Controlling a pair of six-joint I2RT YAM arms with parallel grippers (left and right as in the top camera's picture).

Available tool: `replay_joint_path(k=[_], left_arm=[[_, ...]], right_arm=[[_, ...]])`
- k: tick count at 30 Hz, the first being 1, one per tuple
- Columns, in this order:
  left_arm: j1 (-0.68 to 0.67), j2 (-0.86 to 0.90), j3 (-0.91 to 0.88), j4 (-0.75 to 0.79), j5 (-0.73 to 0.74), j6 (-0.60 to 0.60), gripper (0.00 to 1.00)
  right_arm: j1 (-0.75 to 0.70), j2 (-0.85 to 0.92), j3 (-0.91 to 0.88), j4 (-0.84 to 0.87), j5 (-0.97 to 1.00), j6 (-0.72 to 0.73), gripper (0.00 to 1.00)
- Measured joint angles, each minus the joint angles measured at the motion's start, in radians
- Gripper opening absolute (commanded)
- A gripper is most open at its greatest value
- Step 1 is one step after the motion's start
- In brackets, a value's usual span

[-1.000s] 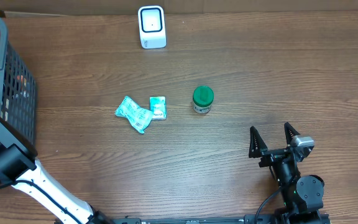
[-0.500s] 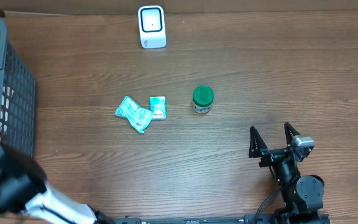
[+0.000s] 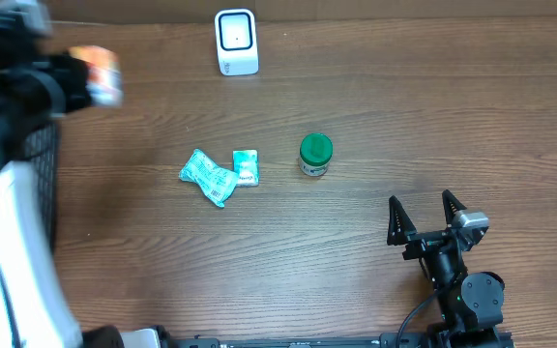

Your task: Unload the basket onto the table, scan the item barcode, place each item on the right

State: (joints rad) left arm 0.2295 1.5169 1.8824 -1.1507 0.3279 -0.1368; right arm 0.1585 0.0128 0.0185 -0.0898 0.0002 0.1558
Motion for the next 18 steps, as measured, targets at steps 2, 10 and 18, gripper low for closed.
replay_joint_path(k=[2, 10, 18], left_arm=[[-0.08, 0.043, -0.093, 0.035, -0.001, 0.004, 0.04], [-0.402, 0.211, -0.401, 0.262, 0.0, -0.098, 0.04], [-0.608, 0.381, -0.451, 0.438, 0.002, -0.333, 0.04]], right_arm=[[0.0, 0.0, 0.0, 0.0, 0.0, 0.0, 1.0], [0.0, 0.0, 0.0, 0.0, 0.001, 0.0, 1.0], [0.0, 0.0, 0.0, 0.0, 0.0, 0.0, 1.0]])
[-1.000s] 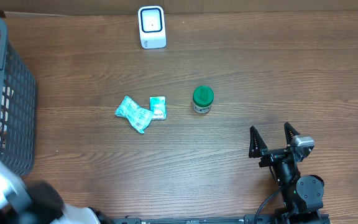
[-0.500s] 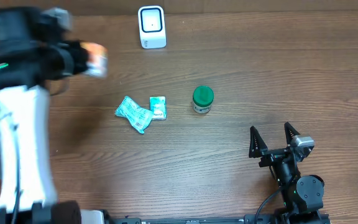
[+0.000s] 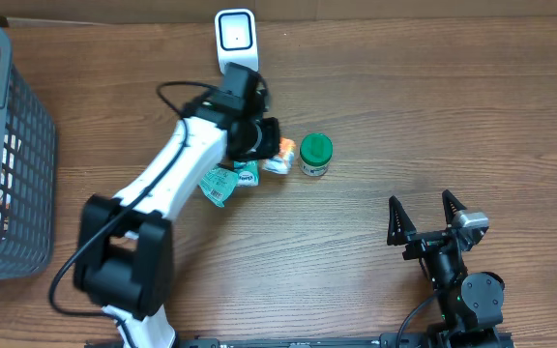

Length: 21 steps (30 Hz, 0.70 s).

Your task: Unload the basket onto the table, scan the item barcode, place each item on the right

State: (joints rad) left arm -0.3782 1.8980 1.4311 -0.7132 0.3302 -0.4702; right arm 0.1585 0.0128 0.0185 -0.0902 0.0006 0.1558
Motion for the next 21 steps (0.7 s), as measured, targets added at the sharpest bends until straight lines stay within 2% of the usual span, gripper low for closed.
replay_joint_path(k=[4, 12, 13, 14, 15, 16, 18, 21], left_arm=[[-0.024, 0.053, 0.0, 0.068, -0.002, -0.085, 0.04], [-0.024, 0.076, -0.001, 0.078, -0.05, -0.179, 0.05], [-0.024, 0.076, -0.001, 0.079, -0.054, -0.183, 0.11], [-0.024, 0.076, -0.001, 0.079, -0.058, -0.186, 0.23], [-0.024, 0.076, -0.001, 0.079, -0.061, -0.188, 0.41], [-0.024, 0.076, -0.001, 0.079, -0.064, -0.189, 0.51], [-0.024, 0.076, -0.001, 0.079, -0.069, -0.193, 0.62], [-0.024, 0.076, -0.001, 0.082, -0.072, -0.205, 0.64]], right_arm=[[0.0, 0.0, 0.0, 0.001, 0.0, 0.0, 1.0], [0.0, 0.0, 0.0, 0.0, 0.0, 0.0, 1.0], [0.0, 0.0, 0.0, 0.0, 0.0, 0.0, 1.0], [0.0, 0.0, 0.0, 0.0, 0.0, 0.0, 1.0], [0.0, 0.0, 0.0, 0.0, 0.0, 0.0, 1.0], [0.0, 0.0, 0.0, -0.001, 0.0, 0.0, 1.0], [0.0, 0.0, 0.0, 0.0, 0.0, 0.0, 1.0], [0.0, 0.0, 0.0, 0.0, 0.0, 0.0, 1.0]])
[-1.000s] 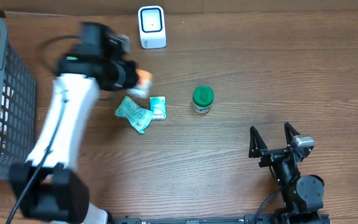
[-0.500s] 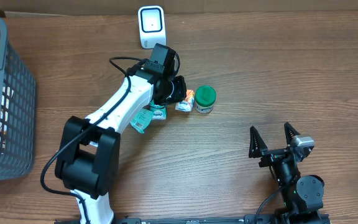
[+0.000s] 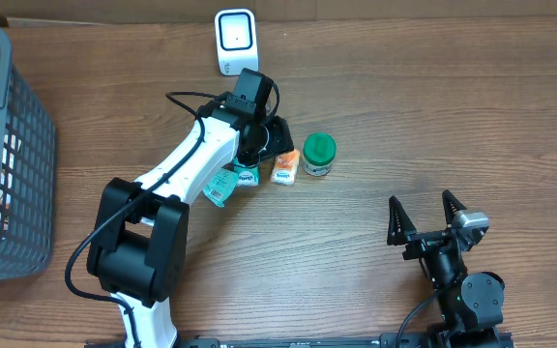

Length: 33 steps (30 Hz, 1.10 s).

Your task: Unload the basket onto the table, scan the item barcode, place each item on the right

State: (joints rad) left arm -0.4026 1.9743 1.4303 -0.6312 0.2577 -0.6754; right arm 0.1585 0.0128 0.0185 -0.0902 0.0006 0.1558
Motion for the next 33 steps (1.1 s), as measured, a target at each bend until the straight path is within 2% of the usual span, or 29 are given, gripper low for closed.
replay_joint_path(k=[5, 13, 19, 23, 26, 33], left_arm=[[0.003, 0.0, 0.0, 0.009, 0.005, 0.005, 0.52], [0.054, -0.041, 0.087, -0.134, 0.007, 0.105, 0.53], [0.166, -0.222, 0.23, -0.275, -0.013, 0.205, 0.57], [0.303, -0.367, 0.293, -0.351, -0.019, 0.259, 0.58], [0.461, -0.454, 0.303, -0.391, -0.019, 0.277, 0.6], [0.811, -0.53, 0.303, -0.42, -0.022, 0.291, 0.64]], right_arm=[[0.0, 0.0, 0.0, 0.0, 0.0, 0.0, 1.0], [0.0, 0.0, 0.0, 0.0, 0.0, 0.0, 1.0], [0.0, 0.0, 0.0, 0.0, 0.0, 0.0, 1.0], [0.0, 0.0, 0.0, 0.0, 0.0, 0.0, 1.0], [0.0, 0.0, 0.0, 0.0, 0.0, 0.0, 1.0], [0.0, 0.0, 0.0, 0.0, 0.0, 0.0, 1.0]])
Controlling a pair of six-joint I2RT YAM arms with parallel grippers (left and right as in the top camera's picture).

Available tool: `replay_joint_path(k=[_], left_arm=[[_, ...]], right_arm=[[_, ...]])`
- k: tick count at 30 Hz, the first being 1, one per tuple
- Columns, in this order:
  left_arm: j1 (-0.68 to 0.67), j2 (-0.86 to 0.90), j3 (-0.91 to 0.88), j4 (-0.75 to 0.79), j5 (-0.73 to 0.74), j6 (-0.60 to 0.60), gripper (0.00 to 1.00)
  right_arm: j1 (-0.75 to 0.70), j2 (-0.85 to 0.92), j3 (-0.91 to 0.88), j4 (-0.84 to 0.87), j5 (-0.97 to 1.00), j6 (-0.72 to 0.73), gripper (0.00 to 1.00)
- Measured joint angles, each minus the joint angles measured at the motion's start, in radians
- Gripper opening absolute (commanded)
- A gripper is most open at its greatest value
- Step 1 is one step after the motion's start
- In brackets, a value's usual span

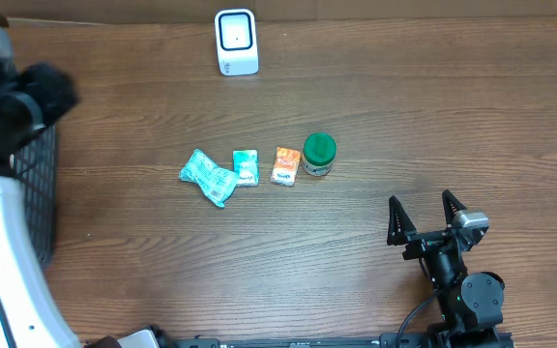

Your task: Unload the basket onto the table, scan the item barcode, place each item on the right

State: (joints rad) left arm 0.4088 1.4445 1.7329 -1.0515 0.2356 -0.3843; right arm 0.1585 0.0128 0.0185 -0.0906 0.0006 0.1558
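A white barcode scanner [236,42] stands at the table's far edge. Mid-table lies a row of items: a teal packet [207,177], a small teal box [246,167], an orange packet [285,165] and a green-lidded jar [318,155]. My left gripper [48,90] is a dark blur raised at the far left over the basket, and its fingers cannot be made out. My right gripper [424,215] rests open near the front right, with nothing between its fingers.
A grey mesh basket [43,184] stands at the left edge, mostly hidden behind my white left arm. Bare wooden tabletop lies between the item row and the scanner.
My left arm has left the middle of the table, where it hovered over the orange packet, and is now raised at the far left over the basket. The orange packet stays in the row.
My left gripper first held an orange-and-white packet high at the left by the basket. Then it was down beside the green-lidded jar with the packet. Then the packet lay on the table under the open fingers. Now the arm is back at the left.
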Motion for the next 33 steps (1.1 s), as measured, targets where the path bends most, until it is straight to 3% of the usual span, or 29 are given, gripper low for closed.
replay_joint_path(k=[7, 14, 20, 22, 25, 33], left_arm=[[0.218, -0.01, 0.0, 0.0, -0.016, 0.003, 0.72], [0.321, 0.024, 0.0, -0.011, -0.161, -0.035, 0.75], [0.391, 0.156, -0.002, 0.01, -0.235, -0.038, 0.76], [0.393, 0.208, -0.003, 0.047, -0.243, -0.002, 0.77], [0.391, 0.288, -0.003, 0.093, -0.249, 0.089, 1.0], [0.391, 0.482, -0.005, 0.211, -0.266, 0.378, 1.0]], right_arm=[[0.0, 0.0, 0.0, 0.001, 0.0, 0.0, 1.0], [0.0, 0.0, 0.0, 0.0, 0.0, 0.0, 1.0], [0.0, 0.0, 0.0, 0.0, 0.0, 0.0, 1.0], [0.0, 0.0, 0.0, 0.0, 0.0, 0.0, 1.0], [0.0, 0.0, 0.0, 0.001, 0.0, 0.0, 1.0], [0.0, 0.0, 0.0, 0.0, 0.0, 0.0, 1.0]])
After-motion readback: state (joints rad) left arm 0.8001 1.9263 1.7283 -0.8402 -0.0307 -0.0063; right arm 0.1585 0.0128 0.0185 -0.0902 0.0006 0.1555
